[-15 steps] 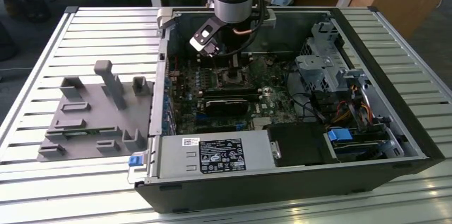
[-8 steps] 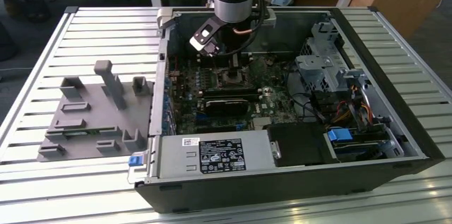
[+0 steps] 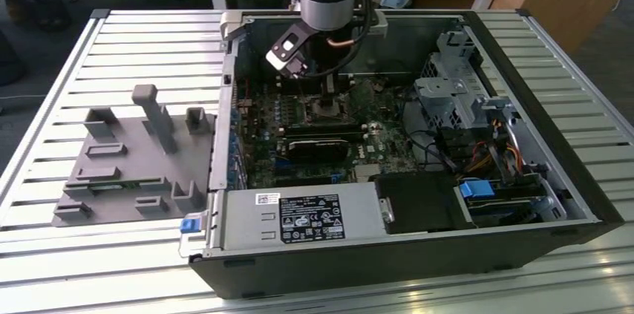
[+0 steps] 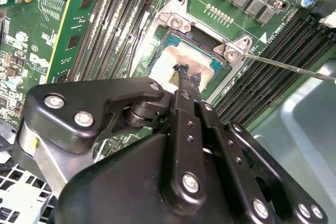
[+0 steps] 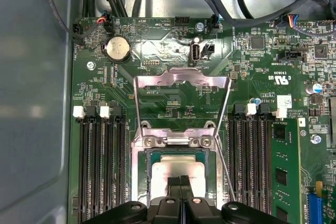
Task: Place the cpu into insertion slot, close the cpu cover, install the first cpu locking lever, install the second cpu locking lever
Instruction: 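Close the cpu cover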
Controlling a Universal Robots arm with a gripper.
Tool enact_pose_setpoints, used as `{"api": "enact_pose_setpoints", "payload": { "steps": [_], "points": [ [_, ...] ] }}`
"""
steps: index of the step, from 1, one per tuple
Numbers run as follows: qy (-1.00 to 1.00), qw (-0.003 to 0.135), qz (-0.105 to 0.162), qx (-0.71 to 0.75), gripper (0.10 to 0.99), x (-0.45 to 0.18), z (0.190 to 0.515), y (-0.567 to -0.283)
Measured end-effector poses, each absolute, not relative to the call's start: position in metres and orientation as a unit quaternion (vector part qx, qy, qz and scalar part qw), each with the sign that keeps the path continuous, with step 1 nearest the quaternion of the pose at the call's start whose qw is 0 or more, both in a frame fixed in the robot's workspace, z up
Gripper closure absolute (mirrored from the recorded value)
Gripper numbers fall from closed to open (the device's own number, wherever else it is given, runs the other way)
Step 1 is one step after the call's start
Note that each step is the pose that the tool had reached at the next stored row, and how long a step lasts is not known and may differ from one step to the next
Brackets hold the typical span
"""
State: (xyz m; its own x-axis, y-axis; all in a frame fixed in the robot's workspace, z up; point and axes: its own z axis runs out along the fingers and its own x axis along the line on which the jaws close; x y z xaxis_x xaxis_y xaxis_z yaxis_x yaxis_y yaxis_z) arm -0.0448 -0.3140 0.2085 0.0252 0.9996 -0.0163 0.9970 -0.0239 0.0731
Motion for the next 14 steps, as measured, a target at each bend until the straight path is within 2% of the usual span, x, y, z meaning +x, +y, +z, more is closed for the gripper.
{"api": "enact_pose_setpoints", "payload": {
  "steps": [14],
  "points": [
    [0.698,0.028,0.017,0.715,0.976,-0.045,0.228,-0.314]
  ]
}}
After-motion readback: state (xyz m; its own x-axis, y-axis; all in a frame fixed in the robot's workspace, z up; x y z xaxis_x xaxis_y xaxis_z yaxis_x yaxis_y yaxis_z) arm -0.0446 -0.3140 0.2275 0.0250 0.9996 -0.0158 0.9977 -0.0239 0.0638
